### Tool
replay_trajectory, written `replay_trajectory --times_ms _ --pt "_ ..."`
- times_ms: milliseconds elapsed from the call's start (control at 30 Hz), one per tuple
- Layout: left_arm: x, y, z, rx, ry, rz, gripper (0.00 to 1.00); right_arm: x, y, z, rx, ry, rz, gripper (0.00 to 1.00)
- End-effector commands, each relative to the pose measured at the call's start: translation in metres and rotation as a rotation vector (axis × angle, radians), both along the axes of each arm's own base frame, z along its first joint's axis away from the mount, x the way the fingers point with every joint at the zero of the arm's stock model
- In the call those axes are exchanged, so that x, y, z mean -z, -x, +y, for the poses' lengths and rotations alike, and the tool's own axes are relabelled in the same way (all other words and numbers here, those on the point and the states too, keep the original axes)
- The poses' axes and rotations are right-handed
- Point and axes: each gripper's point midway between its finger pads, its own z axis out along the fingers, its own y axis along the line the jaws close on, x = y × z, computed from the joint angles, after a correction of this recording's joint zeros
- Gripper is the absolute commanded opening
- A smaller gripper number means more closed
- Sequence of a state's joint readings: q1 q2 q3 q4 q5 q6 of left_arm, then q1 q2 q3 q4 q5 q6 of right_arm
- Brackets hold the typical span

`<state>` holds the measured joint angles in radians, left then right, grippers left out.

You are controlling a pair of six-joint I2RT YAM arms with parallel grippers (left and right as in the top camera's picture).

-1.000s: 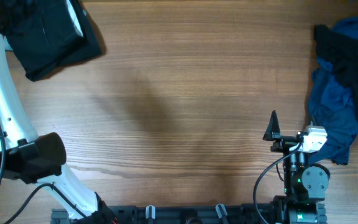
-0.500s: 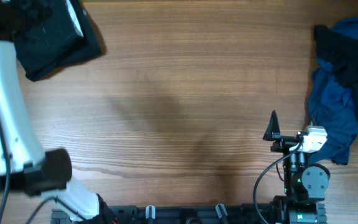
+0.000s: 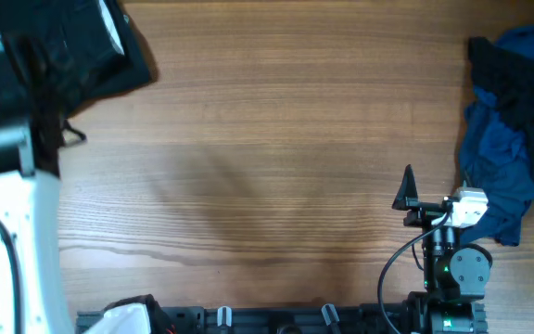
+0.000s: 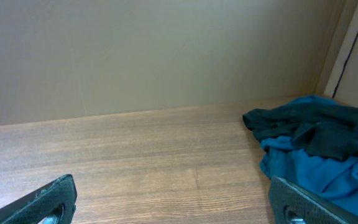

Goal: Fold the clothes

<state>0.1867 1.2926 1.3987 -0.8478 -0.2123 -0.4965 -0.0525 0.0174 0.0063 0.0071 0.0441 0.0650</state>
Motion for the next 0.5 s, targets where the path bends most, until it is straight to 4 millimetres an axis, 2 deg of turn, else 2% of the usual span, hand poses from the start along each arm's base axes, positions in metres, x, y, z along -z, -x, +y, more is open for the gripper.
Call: replay_trajectory --times_ms 0,267,467 --pt "0.002 0.030 -0.005 -0.063 0.048 -0.112 1.00 -0.003 0.001 0.002 -0.015 0.013 -0.013 1.00" --pt "0.028 0.077 -0.017 -0.046 0.039 -0.233 1.00 -0.003 0.001 0.002 -0.015 0.013 -0.013 1.00" --pt "0.041 0.096 -0.020 -0.037 0.012 -0.343 1.00 -0.003 0.001 0.002 -0.015 0.013 -0.013 1.00"
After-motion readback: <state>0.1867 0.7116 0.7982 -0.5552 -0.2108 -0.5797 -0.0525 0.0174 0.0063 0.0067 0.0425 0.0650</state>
